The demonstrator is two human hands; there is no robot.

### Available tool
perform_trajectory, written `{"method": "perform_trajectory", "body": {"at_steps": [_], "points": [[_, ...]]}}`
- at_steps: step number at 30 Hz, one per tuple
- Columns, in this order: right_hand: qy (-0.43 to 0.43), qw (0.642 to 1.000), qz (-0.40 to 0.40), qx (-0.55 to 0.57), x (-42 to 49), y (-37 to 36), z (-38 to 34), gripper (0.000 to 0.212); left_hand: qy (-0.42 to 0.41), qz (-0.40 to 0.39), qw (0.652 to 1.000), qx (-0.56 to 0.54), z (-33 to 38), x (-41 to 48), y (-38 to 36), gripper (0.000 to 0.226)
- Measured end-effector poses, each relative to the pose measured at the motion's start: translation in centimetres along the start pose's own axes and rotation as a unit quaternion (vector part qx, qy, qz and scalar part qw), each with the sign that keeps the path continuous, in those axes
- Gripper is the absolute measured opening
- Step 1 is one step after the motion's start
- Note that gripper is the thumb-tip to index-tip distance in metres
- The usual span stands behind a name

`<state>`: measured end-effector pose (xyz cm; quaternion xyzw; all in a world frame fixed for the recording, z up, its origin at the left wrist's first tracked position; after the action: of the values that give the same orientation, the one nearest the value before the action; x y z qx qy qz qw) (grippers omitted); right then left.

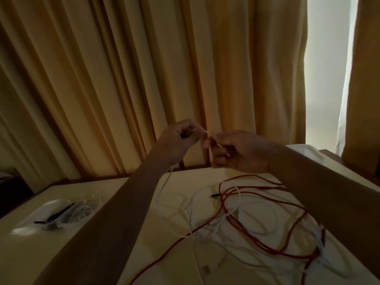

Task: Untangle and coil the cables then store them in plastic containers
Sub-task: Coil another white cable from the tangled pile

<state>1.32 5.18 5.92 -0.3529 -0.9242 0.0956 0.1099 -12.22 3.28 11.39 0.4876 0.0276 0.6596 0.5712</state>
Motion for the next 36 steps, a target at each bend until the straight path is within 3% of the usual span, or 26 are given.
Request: {"method": "perform_trajectory", "body": {"at_steps": [2, 4, 7, 9, 11, 13, 14, 15, 18, 20, 21, 24, 27, 28, 29, 30, 32, 33, 34, 35, 36], "points": [[-0.014, 0.983, -0.129, 0.132, -1.3, -3.3, 0.3, 0.022, 0.043, 0.017, 0.995, -0.093, -1.0, -0.6, -0.6, 0.014], [0.038, 0.965, -0.174, 0.191, -2.1, -4.8, -0.3, 0.024, 0.090, -0.026, 0.979, -0.181, -1.7, -1.5, -2.6, 0.023], [0.179, 0.967, -0.040, 0.175, -2.4, -2.7, -2.3, 0.031, 0.139, -0.132, 0.966, -0.176, -1.4, -4.3, -5.8, 0.030], [0.288, 0.953, 0.077, 0.045, -3.7, -0.1, -4.7, 0.031, 0.161, -0.205, 0.962, -0.086, -0.8, -6.4, -6.8, 0.030], [0.336, 0.894, 0.168, -0.245, -4.8, 1.0, -6.2, 0.028, 0.120, -0.205, 0.971, 0.010, 0.7, -7.0, -5.9, 0.026], [0.287, 0.811, 0.167, -0.483, -4.3, 0.6, -5.3, 0.026, 0.003, -0.135, 0.986, 0.098, 3.7, -6.0, -3.6, 0.025], [0.261, 0.798, 0.139, -0.525, -3.9, 0.3, -4.3, 0.025, -0.055, -0.105, 0.986, 0.117, 5.3, -5.4, -2.6, 0.022], [0.239, 0.809, 0.112, -0.526, -3.7, -0.1, -3.5, 0.026, -0.101, -0.085, 0.982, 0.132, 6.7, -4.8, -1.7, 0.018], [0.174, 0.913, 0.068, -0.363, -4.1, -0.6, -1.6, 0.037, -0.151, -0.024, 0.976, 0.154, 8.0, -2.9, 0.1, 0.009], [0.117, 0.980, 0.004, -0.163, -5.0, -1.6, -0.3, 0.042, -0.117, -0.015, 0.989, 0.085, 7.0, -1.8, 0.5, 0.002], [0.084, 0.994, -0.048, -0.050, -5.5, -2.6, 0.3, 0.041, -0.097, -0.019, 0.994, 0.035, 6.4, -1.5, 0.1, 0.003], [0.051, 0.965, -0.176, 0.189, -7.1, -5.7, 0.4, 0.034, 0.011, -0.015, 0.991, -0.132, 3.4, -1.6, -1.8, 0.018], [0.132, 0.952, -0.102, 0.255, -7.1, -5.5, -0.8, 0.032, 0.069, -0.098, 0.966, -0.228, 2.0, -3.8, -5.4, 0.023], [0.177, 0.959, -0.044, 0.217, -7.0, -4.8, -1.5, 0.029, 0.091, -0.138, 0.954, -0.249, 2.1, -4.7, -6.7, 0.022], [0.232, 0.966, 0.020, 0.107, -7.1, -3.8, -2.4, 0.026, 0.124, -0.176, 0.939, -0.267, 2.3, -5.6, -7.6, 0.021], [0.290, 0.950, 0.091, -0.073, -7.4, -2.8, -3.3, 0.024, 0.164, -0.206, 0.925, -0.274, 2.6, -6.4, -8.2, 0.021], [0.362, 0.813, 0.169, -0.424, -7.7, -2.3, -4.3, 0.019, 0.212, -0.252, 0.918, -0.220, 3.6, -7.4, -8.1, 0.020], [0.349, 0.755, 0.165, -0.530, -7.3, -2.2, -3.9, 0.016, 0.196, -0.266, 0.932, -0.149, 4.2, -7.4, -7.4, 0.019], [0.317, 0.725, 0.160, -0.590, -6.9, -1.8, -3.2, 0.013, 0.145, -0.264, 0.952, -0.049, 5.1, -6.9, -6.4, 0.018], [0.286, 0.724, 0.160, -0.607, -6.6, -1.2, -2.6, 0.012, 0.070, -0.243, 0.966, 0.062, 6.2, -6.2, -5.4, 0.018], [0.252, 0.758, 0.164, -0.579, -6.4, -0.6, -2.0, 0.014, -0.010, -0.207, 0.967, 0.148, 7.5, -5.5, -4.4, 0.019]]}}
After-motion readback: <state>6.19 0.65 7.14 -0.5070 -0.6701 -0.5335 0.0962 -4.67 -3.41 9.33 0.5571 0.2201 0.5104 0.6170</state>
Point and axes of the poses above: each hand's wrist, its own x-axis towards the middle knuckle, its own y-axis out of the back of the hand, z = x × y, the point moved 8 cm from there along x, towards the middle knuckle, and after that the axes turned 6 degrees about x, right-handed, at the moved point
